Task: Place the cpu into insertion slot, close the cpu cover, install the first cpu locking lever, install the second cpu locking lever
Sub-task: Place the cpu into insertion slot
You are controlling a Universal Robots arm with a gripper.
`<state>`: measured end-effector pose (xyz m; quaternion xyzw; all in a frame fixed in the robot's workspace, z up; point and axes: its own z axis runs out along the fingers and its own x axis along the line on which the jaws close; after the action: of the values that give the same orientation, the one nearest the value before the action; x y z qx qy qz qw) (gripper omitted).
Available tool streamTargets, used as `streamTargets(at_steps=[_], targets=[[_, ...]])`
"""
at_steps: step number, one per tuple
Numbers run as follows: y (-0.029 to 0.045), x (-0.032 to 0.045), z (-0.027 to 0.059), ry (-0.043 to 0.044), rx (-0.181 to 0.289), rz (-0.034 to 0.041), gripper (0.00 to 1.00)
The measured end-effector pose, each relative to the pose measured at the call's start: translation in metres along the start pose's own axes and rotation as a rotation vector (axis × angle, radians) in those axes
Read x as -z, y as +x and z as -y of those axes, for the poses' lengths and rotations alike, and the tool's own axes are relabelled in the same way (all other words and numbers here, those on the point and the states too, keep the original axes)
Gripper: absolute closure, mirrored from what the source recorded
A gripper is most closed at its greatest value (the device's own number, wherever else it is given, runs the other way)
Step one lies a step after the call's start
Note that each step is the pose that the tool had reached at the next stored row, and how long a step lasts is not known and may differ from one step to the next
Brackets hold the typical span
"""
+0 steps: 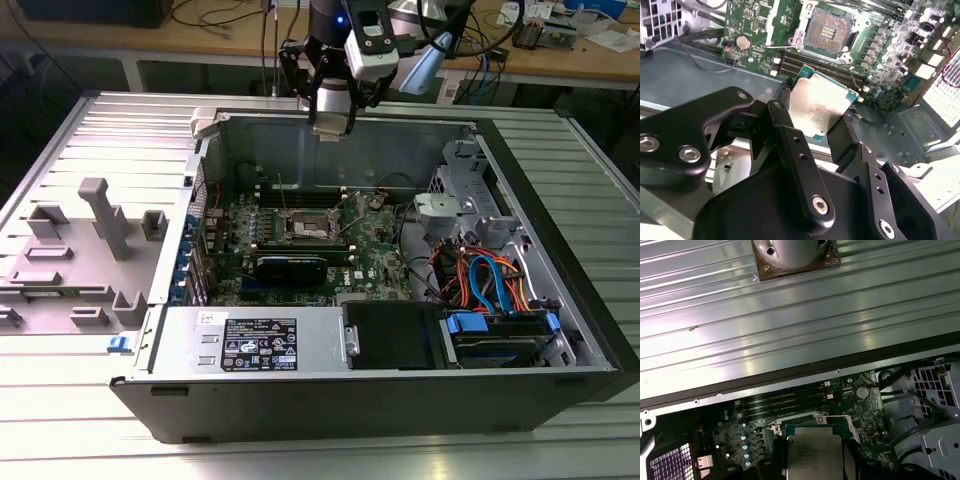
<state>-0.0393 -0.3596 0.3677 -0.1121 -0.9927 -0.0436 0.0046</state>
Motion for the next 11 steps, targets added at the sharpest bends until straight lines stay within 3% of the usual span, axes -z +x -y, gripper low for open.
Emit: streamTargets(at_steps=[3,11], targets=[[-0.0015,-0.0004,0.0063,0.0000,-0.005,0.0005,0.46],[-0.0019,-0.0003,0.0081,0.0001,-0.007,0.0007,0.46]])
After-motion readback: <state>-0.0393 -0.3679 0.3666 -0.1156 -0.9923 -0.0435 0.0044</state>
